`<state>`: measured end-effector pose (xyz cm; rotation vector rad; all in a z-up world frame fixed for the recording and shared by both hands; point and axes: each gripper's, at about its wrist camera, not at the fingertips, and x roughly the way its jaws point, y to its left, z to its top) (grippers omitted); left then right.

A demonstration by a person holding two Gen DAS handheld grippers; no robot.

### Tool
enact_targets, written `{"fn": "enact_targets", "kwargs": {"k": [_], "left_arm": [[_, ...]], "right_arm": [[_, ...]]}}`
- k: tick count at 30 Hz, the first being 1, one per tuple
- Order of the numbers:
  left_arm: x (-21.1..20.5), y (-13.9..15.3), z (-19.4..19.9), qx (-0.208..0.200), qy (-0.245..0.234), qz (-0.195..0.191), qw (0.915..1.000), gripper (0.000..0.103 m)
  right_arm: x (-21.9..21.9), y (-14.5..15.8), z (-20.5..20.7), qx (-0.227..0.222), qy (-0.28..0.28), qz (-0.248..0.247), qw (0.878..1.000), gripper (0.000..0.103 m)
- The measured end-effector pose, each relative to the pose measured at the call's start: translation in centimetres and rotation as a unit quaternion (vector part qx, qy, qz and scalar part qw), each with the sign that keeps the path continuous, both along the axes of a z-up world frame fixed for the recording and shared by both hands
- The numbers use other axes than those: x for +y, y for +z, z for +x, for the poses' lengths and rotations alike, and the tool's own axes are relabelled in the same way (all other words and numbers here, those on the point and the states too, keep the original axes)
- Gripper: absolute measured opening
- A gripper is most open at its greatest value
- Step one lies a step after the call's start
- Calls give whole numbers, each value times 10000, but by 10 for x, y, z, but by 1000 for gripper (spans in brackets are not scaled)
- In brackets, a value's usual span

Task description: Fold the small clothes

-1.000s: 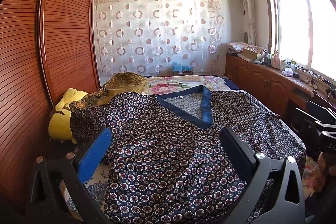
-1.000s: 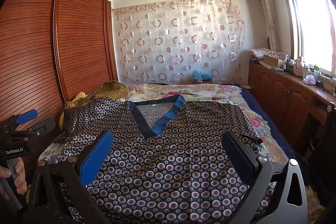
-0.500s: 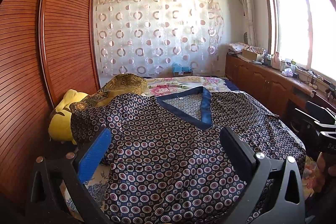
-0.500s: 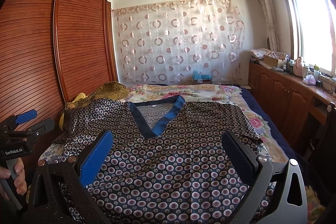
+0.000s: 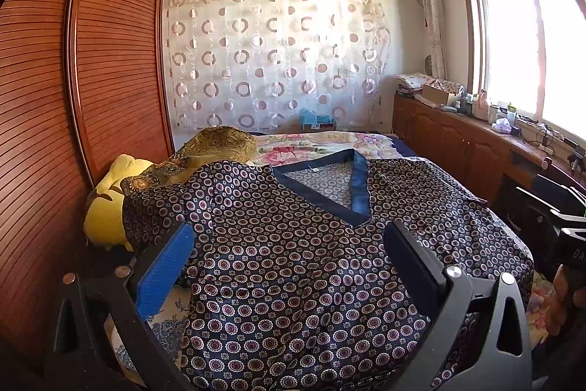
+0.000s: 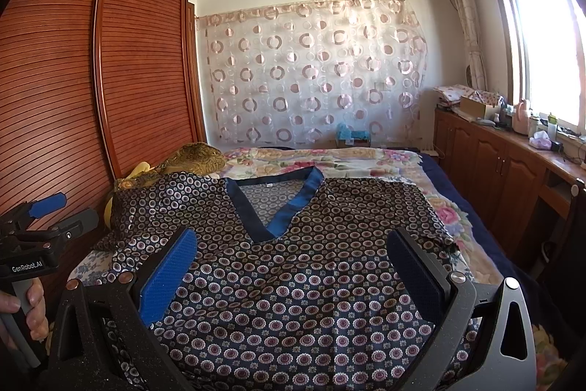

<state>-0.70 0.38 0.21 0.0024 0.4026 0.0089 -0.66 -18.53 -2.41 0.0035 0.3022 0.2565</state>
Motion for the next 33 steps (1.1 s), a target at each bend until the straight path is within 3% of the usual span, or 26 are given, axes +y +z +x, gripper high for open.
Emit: {"fn": "enact_targets", "kwargs": {"k": [26,33], "left_arm": [[0,-5,3,92,6,-45,9999,103],[22,-17,12,210,4,-216,9995,103]], "right_arm": [[1,0,1,-43,-63,-52,10000,103],[4,-3,10,25,-83,-44,10000,103]]}}
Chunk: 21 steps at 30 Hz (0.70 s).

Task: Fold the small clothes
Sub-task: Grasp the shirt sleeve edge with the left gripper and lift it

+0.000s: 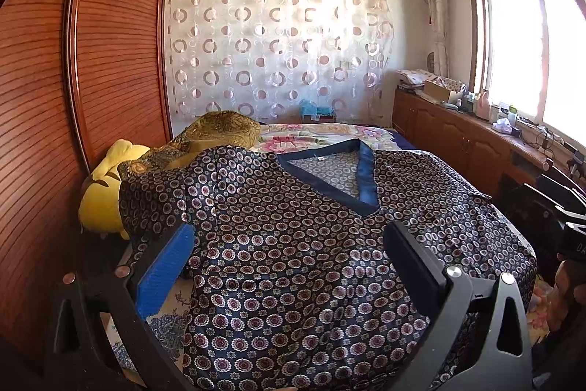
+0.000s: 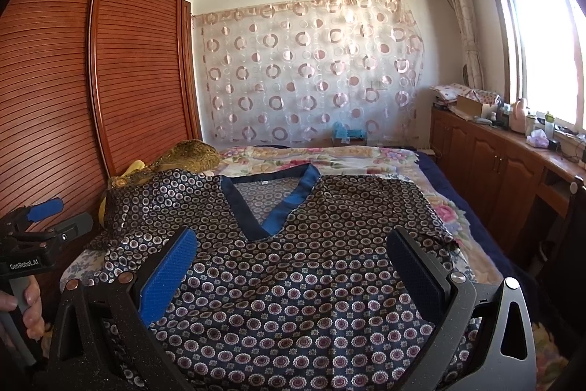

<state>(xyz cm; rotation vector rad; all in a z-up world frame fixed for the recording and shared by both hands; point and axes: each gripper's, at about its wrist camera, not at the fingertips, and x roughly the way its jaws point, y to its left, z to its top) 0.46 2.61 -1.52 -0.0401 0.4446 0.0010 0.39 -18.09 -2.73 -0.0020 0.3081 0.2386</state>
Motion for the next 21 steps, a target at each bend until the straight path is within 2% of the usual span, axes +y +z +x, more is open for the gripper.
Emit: {"fn": "enact_targets", "kwargs": {"k": [10,17,21], "left_arm": [[60,-29,15,268,371,-86,9989,103],[106,-45,24,471,783,-55,9958,103],[131,-55,27,591,935,-129,9938,103]], "right_arm": [[9,-11,23,219,135,13,9997,103],[29,-19,45,378,469,-151,9981,103],[36,-25,60,619,704,-185,9954,103]]}}
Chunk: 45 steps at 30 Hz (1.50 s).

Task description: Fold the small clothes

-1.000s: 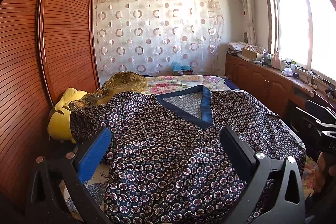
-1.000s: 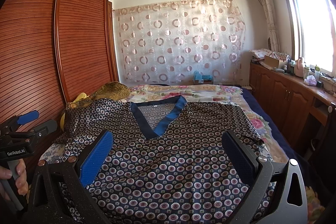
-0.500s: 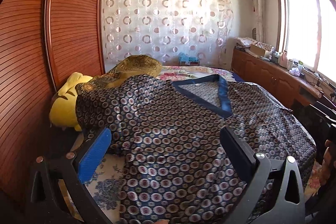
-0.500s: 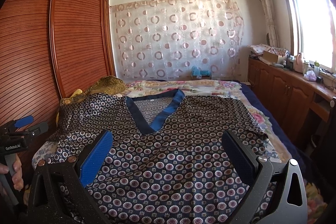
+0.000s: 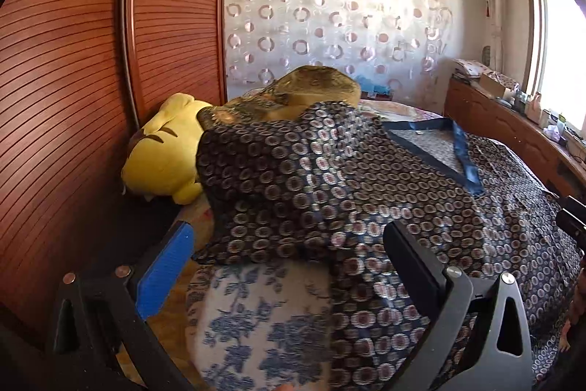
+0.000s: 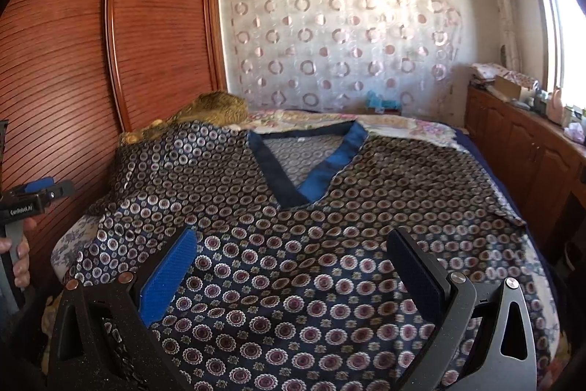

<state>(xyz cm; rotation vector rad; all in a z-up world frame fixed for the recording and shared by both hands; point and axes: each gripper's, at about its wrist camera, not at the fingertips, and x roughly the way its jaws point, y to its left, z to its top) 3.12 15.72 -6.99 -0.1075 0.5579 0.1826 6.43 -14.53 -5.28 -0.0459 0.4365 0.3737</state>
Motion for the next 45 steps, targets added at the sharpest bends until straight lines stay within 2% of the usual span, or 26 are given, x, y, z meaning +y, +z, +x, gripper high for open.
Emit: {"fn": "enact_targets", "kwargs": {"k": [6,9,11,17,20,22,29,30,32,33,35,39,45], "left_arm": [[32,-19,12,326,111,-261,9991,103],[41,-29,20,506,91,-312,9982,97],[43,-33,22,628,88,-283,9976,84],[64,-55,37,1074,136,-665,9919,75],[66,-67,44,1364,158,-647,9884,73],[67,-67,44,1342,133,-698,9884,71],[65,-64,54,1352,-18,-765,9879,46],[65,-64,56,1348,-35,-744,9881,44],[64,-62,59,1339,-67,-714,9884,31],[64,-61,60,1334,-47,-651,9889,28],[62,-56,60,1282,-49,-430,9908,8],[50,-37,57,1118,-250,46,9934,4],[16,5,60,727,-817,341,9934,3]], "right_arm": [[3,-3,23,225,226,98,9994,103],[2,-5,29,372,400,99,9985,103],[6,-10,30,448,467,50,9979,103],[13,-9,42,747,809,-190,9937,102],[16,-14,46,846,863,-334,9921,102],[20,-19,47,878,871,-399,9915,101],[30,-23,56,805,840,-479,9921,101],[29,-23,56,799,844,-465,9921,101],[33,-27,57,798,842,-425,9923,101],[34,-27,55,799,846,-400,9924,101],[33,-28,55,811,847,-362,9924,101],[32,-29,55,805,856,-344,9925,101],[33,-31,55,826,841,-313,9925,101]]}}
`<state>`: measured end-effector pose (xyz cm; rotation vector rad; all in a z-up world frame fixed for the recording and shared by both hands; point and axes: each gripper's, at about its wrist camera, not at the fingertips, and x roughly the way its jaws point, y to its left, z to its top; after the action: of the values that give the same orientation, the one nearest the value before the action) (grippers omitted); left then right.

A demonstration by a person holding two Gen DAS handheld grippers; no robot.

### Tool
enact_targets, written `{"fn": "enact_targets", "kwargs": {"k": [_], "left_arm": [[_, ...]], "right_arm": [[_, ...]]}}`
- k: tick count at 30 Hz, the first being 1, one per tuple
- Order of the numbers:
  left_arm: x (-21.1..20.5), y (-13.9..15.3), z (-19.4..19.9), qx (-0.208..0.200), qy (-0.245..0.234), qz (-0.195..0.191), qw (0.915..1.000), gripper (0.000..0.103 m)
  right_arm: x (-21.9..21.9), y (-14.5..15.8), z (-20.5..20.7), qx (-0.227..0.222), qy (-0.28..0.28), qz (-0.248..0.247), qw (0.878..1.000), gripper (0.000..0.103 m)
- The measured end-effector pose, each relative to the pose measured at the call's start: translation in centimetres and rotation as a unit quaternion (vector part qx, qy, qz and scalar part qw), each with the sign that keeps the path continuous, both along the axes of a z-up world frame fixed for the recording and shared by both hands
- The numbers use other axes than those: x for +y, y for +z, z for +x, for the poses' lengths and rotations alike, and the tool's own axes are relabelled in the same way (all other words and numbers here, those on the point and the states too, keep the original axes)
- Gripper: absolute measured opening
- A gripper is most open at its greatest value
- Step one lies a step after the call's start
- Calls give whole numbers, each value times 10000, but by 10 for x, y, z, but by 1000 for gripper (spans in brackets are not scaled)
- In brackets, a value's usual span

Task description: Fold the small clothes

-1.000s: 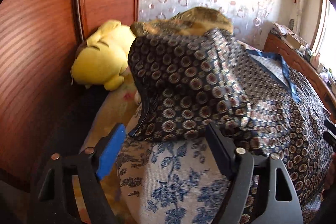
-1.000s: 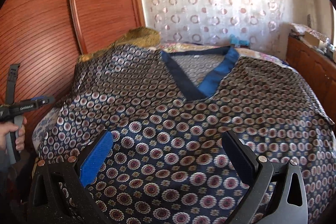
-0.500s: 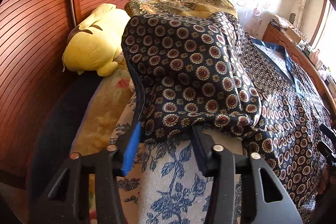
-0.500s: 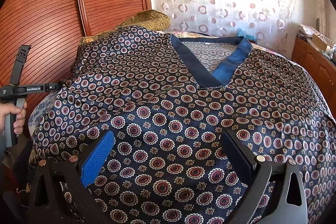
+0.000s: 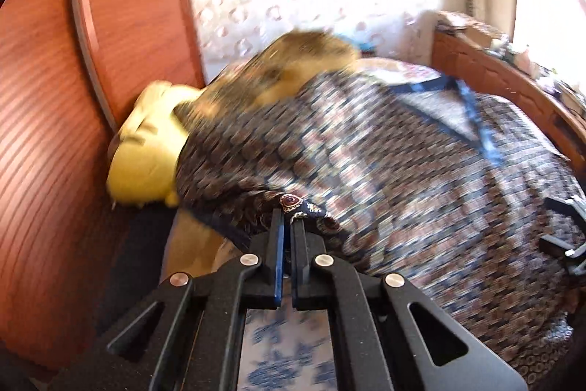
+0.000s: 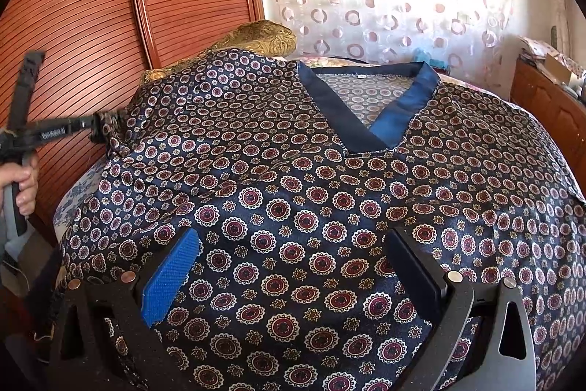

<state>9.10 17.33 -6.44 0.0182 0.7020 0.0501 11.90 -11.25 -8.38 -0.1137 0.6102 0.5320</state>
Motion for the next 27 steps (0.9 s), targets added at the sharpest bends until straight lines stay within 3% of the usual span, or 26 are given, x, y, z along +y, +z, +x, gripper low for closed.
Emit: {"fn": "enact_targets", "kwargs": {"k": [6,10,15,20,22,27], "left_arm": [[-60,34,-4,-185,-969,-236,9948,3],[-83,34,-12,-89,-1250,-321,9916,4],[-77,34,-18,-72,-1092,-201,9938,30],[-51,41,-25,-244,-883,-408,9950,70],[-36,39,-27,-260,-761,-501,9955,78],[0,22,-12,-75,-413,-595,9973,80]], "right_arm": [[-4,-1,0,7,-31,104,9999,101],[-8,-2,-1,9,-41,183,9998,101],[-11,-4,1,13,-40,222,9997,101],[-10,-4,2,16,-43,226,9997,101],[-10,-4,1,17,-37,223,9997,101],[-10,-4,1,13,-42,206,9998,101]]}}
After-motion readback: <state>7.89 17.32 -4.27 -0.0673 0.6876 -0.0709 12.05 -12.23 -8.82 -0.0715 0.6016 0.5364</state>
